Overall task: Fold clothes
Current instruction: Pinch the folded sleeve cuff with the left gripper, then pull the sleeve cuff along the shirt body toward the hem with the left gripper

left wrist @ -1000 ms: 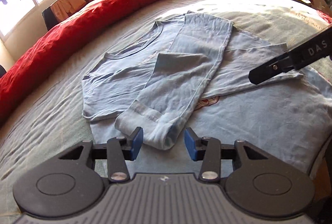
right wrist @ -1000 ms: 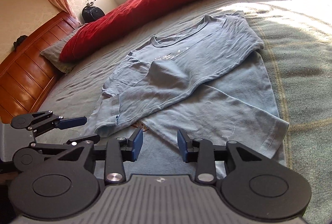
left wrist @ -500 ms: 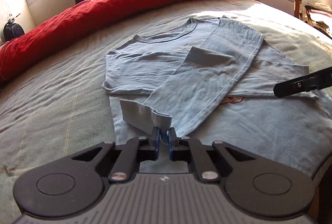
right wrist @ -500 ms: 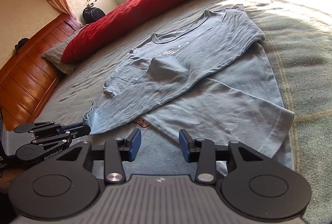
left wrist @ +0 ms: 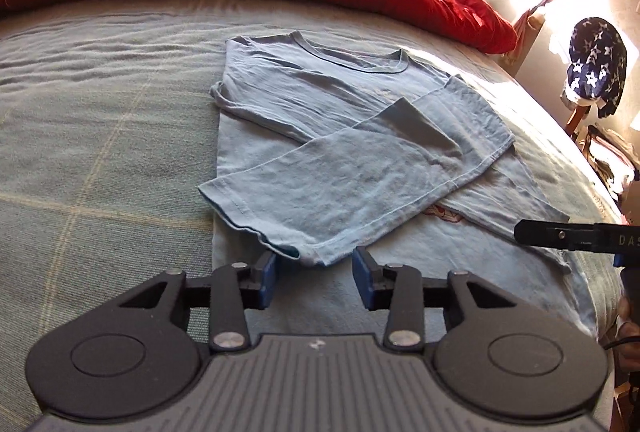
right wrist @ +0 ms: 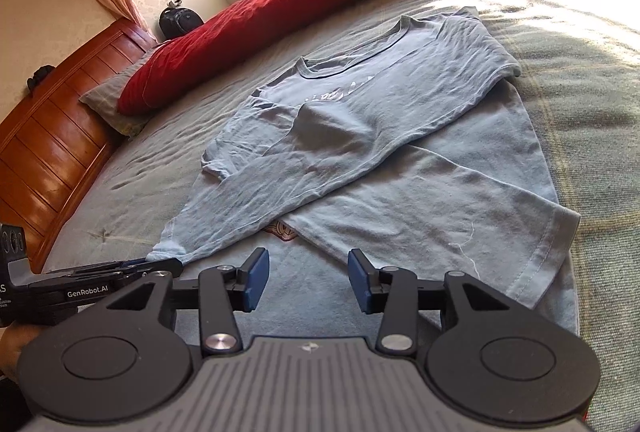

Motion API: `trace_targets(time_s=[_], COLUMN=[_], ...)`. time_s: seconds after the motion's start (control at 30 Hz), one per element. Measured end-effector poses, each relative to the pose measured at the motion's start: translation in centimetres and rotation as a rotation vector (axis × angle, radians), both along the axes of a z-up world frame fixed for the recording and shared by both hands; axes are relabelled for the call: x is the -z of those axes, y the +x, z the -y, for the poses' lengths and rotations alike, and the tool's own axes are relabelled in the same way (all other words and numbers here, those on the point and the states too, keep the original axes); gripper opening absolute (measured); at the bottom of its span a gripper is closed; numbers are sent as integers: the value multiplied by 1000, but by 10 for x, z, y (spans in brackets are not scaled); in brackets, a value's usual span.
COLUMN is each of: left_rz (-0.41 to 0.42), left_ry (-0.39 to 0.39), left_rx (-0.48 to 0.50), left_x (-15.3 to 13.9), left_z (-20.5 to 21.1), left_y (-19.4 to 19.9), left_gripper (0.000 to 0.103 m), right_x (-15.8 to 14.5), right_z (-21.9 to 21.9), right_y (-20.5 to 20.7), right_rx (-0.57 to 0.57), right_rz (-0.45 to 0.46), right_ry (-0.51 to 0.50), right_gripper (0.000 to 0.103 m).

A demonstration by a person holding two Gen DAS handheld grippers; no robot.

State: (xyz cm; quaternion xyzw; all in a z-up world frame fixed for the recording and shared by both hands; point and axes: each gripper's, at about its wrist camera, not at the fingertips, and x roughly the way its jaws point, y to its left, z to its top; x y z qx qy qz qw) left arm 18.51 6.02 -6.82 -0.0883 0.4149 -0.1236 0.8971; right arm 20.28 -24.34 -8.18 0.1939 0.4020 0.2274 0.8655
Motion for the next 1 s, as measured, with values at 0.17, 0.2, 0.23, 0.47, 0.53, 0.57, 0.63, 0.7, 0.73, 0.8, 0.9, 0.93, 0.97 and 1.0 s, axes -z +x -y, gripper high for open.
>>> trace_targets(time_s=[0.17,0.2,0.23,0.47,0.53,0.57,0.63,0.7,0.73,0.8,0.9,0.93,0.97,1.0], left_rz=[-17,-22,-30,-65,-66,-58,-36,-6,12,39,83,81,69,57], left_ry=[-106,-128,-145,-177,-187,-184,-179,-170,-164,-177,-170,-175,-182,-183], left_rx=[-49,-61,-67,-148,-164,-168,-171,-171,-167,-163,-158,-162,-159,-157], left_x=[2,3,4,13,14,12,7,-3,-9,-23,-38,-39,-37,-34], left_z=[-15,-19,-21,-30,-33,-33,-32,-30,-28,-26,-23,-23,-23,-23], left_y=[4,6,7,15,14,13,9,4,0,-8,-22,-25,-27,-28], left_gripper=[44,44,44,9,5,3,3,2,2,2,2,2,2,2], right_x=[-3,-4,-5,3,13,19,29,31,32,32,33,34,34,36], right_z=[16,22,25,66,77,83,92,94,95,93,91,92,92,93], right_y=[13,17,20,62,76,84,95,102,106,109,112,112,112,113], right_rx=[35,48,61,187,230,253,300,327,340,354,363,370,378,385], right_rz=[-8,-8,-8,-52,-85,-104,-129,-124,-122,-109,-98,-94,-90,-88], right_ry=[51,69,76,175,220,246,297,311,317,303,291,294,297,300], right_gripper=[48,48,49,53,54,54,53,53,53,53,53,53,53,52])
